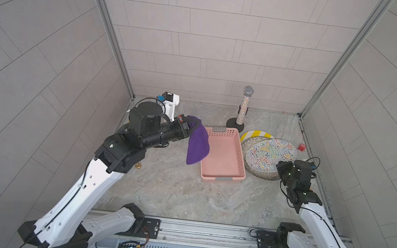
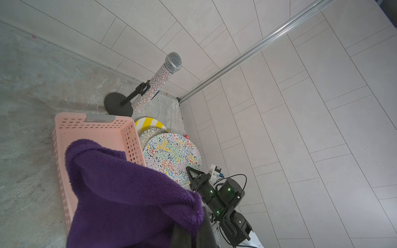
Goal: Wipe the wet plate dry
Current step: Place the plate on the plate.
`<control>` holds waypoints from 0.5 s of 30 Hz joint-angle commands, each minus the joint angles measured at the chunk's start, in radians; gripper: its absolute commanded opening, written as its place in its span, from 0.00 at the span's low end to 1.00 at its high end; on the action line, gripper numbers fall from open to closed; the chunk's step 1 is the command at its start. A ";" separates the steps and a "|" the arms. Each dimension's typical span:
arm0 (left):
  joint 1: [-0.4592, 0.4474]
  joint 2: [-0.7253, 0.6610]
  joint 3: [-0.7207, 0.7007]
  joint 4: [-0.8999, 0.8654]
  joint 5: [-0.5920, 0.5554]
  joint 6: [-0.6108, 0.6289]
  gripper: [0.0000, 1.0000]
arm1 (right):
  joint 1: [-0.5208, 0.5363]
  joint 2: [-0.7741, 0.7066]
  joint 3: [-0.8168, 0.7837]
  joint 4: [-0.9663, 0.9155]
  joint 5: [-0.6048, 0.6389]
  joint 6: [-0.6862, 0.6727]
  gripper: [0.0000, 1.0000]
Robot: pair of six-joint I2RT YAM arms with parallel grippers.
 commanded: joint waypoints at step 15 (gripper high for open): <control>0.035 0.028 -0.042 0.023 0.137 0.015 0.00 | -0.014 -0.084 -0.127 -0.104 -0.007 -0.089 0.58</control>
